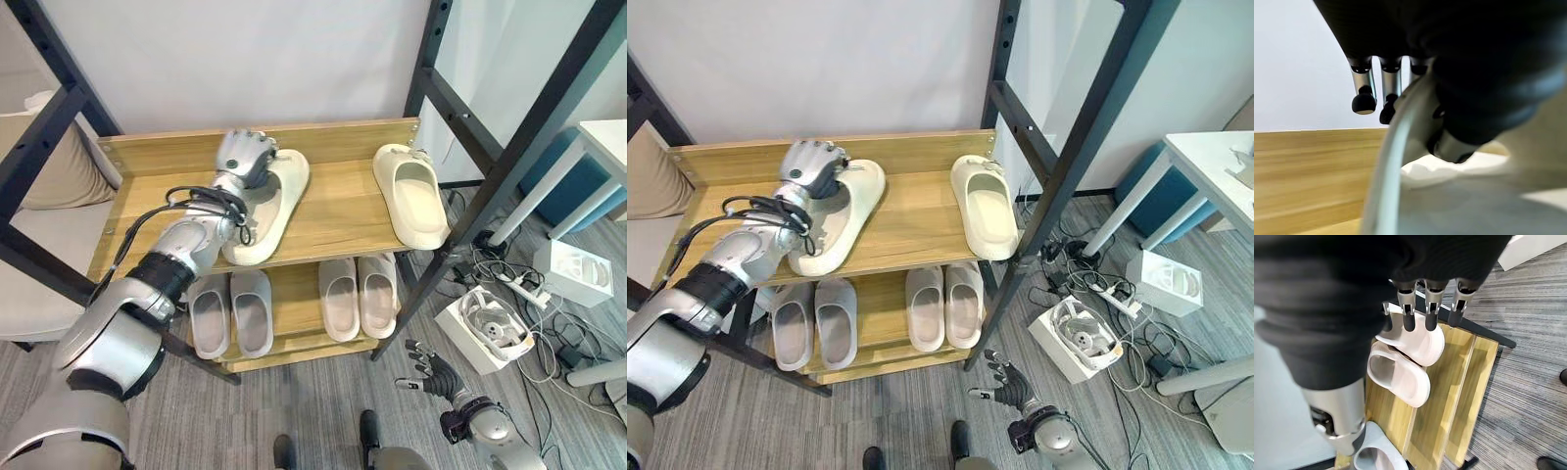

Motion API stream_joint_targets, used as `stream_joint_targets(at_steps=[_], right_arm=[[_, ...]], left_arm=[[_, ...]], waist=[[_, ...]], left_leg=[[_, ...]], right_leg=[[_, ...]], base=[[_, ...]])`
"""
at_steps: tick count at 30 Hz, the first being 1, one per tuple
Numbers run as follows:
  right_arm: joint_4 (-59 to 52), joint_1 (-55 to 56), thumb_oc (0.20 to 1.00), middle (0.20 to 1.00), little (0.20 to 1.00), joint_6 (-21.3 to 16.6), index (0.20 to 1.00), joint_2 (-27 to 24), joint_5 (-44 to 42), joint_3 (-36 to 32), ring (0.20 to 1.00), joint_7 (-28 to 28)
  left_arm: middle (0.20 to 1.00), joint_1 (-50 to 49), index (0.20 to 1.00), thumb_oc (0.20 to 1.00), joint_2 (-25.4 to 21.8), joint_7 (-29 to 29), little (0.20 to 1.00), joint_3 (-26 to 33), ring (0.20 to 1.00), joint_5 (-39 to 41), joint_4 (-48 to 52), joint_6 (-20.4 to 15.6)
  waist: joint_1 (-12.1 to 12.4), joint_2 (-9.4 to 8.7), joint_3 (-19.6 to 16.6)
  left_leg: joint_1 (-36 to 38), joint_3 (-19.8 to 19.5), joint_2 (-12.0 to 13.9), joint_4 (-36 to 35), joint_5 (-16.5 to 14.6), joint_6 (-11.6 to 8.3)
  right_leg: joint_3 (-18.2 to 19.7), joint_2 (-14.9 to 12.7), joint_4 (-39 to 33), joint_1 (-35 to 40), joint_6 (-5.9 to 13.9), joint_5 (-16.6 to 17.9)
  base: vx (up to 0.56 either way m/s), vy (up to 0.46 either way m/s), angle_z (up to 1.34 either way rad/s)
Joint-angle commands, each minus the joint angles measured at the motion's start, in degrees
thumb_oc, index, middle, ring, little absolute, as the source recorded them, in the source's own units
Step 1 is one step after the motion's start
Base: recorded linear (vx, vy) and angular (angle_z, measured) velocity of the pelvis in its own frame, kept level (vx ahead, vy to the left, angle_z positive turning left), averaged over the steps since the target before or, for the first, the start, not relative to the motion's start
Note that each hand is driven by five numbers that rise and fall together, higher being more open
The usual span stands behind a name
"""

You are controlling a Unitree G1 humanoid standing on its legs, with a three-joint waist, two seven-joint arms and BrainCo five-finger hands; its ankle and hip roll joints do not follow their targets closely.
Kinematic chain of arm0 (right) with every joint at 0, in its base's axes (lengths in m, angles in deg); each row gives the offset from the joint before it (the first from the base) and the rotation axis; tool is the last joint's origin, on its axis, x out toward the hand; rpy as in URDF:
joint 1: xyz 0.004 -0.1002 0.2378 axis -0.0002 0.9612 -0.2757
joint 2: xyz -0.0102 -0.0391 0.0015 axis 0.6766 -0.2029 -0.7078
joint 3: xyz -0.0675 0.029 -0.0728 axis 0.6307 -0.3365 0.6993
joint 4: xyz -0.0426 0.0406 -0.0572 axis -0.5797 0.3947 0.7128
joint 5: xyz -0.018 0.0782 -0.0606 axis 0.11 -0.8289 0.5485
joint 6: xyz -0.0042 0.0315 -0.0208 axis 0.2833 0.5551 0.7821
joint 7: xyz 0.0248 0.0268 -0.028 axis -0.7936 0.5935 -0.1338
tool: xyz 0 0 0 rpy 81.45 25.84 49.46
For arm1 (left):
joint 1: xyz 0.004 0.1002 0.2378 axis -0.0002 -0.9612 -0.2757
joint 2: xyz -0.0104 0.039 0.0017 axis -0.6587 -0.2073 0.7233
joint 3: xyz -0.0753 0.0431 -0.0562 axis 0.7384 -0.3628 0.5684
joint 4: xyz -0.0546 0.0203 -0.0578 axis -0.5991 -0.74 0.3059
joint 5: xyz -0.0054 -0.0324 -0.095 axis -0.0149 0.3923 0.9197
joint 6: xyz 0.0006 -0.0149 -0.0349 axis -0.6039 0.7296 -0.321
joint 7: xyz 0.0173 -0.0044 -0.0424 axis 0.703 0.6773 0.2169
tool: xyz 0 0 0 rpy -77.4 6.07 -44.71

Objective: Arrange the slippers neatly on the shoe rack.

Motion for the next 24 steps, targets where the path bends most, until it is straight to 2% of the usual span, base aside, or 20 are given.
stream_joint_targets(at_steps=[1, 9, 15, 16, 20, 24], right_arm=[[-3.9, 0.0, 1.000, 1.000, 1.000, -2.6, 1.000, -1.7, -2.2, -0.1, 1.000, 0.5], [-4.7, 1.8, 1.000, 1.000, 1.000, -2.8, 1.000, -2.3, -3.3, -0.3, 1.000, 0.9], [-4.6, 1.8, 1.000, 1.000, 1.000, -2.9, 1.000, -2.4, -3.3, 0.4, 1.000, 1.2], [-4.4, 1.9, 1.000, 1.000, 1.000, -3.0, 1.000, -2.3, -3.4, 0.5, 1.000, 1.2], [-3.6, 2.1, 1.000, 1.000, 1.000, -2.8, 1.000, -1.8, -3.3, 0.4, 1.000, 1.5], [-2.7, 1.5, 1.000, 1.000, 1.000, -2.6, 1.000, -0.8, -3.1, 0.0, 1.000, 2.0]], left_arm=[[0.200, 9.1, 0.200, 0.200, 1.6, 1.2, 0.200, 1.9, 0.200, -0.3, -7.7, 0.9], [0.200, 12.1, 0.200, 0.200, 6.6, 1.6, 0.200, 0.2, 0.200, 3.5, -16.5, 0.7], [0.200, 13.6, 0.200, 0.200, 9.2, 2.7, 0.200, 0.3, 0.200, 4.7, -19.3, 1.2], [1.000, 13.6, 1.000, 1.000, 9.5, 2.9, 1.000, 0.7, 1.000, 5.1, -19.4, 1.2], [1.000, 12.4, 1.000, 1.000, 9.4, 3.8, 1.000, 3.1, 1.000, 7.2, -15.7, 1.1], [1.000, 8.5, 1.000, 1.000, 8.0, 4.6, 1.000, 7.4, 1.000, 8.2, -4.5, 0.9]], waist=[[-0.3, -0.44, 0.8], [-2.3, 0.32, 0.6], [-2.9, 0.39, 0.4], [-2.9, 0.34, 0.2], [-2.3, 0.46, -0.3], [-1.0, 0.61, -0.5]], left_leg=[[3.7, -0.4, 2.2, -0.4, -5.8, -1.94], [4.3, 1.1, 2.7, -0.4, -5.6, -2.34], [4.5, 1.5, 3.2, -0.4, -5.5, -2.50], [4.6, 1.6, 3.2, -0.4, -5.5, -2.55], [4.6, 0.7, 3.2, -0.4, -5.5, -2.61], [4.4, -0.6, 3.0, -0.4, -5.5, -2.52]], right_leg=[[-0.9, -2.4, 1.4, 2.8, 6.01, -5.8], [0.4, -1.9, 1.9, 2.2, 5.81, -6.0], [0.6, -1.6, 1.8, 2.2, 5.55, -6.1], [0.5, -1.5, 1.8, 2.3, 5.48, -6.1], [-0.4, -1.5, 1.6, 3.2, 5.18, -6.5], [-1.7, -1.5, 1.5, 4.0, 4.92, -6.8]], base=[[0.01, -0.025, -0.14], [0.01, -0.028, -0.17], [0.00, -0.027, -0.03], [0.00, 0.000, 0.00], [0.01, -0.018, 0.01], [0.00, -0.010, 0.10]])
